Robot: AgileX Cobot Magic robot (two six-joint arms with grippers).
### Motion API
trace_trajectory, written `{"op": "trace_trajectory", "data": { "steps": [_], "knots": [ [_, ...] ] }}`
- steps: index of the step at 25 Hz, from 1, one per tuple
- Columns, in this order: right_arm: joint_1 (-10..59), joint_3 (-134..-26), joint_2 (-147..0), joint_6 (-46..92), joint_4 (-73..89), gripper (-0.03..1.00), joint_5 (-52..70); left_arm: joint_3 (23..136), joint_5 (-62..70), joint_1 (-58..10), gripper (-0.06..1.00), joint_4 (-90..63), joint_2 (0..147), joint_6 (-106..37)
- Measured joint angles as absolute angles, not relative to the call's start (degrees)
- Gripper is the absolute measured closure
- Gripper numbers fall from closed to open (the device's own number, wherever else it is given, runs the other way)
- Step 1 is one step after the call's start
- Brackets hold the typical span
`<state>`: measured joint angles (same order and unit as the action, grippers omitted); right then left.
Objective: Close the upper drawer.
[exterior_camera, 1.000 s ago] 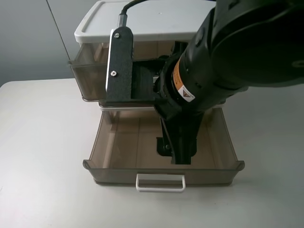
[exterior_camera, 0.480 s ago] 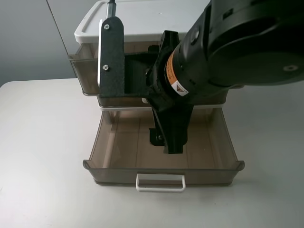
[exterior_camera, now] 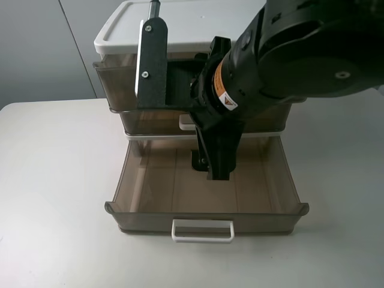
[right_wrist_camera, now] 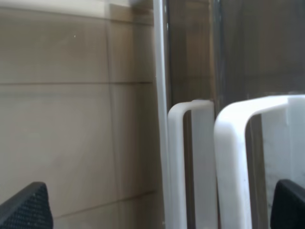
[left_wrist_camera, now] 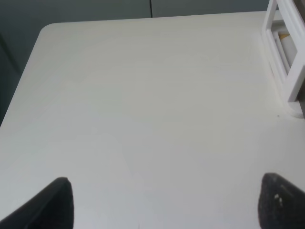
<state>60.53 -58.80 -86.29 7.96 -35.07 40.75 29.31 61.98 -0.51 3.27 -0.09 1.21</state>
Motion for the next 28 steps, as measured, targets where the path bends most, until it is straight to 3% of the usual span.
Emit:
{"op": "trace_trajectory", "data": {
  "steps": [28],
  "knots": [
    [57.1,-58.8,-89.2,8.1,-39.4,0.27,31.0,29.3,62.0,-0.5,0.20,3.3,-0.1,1.3]
  ]
}}
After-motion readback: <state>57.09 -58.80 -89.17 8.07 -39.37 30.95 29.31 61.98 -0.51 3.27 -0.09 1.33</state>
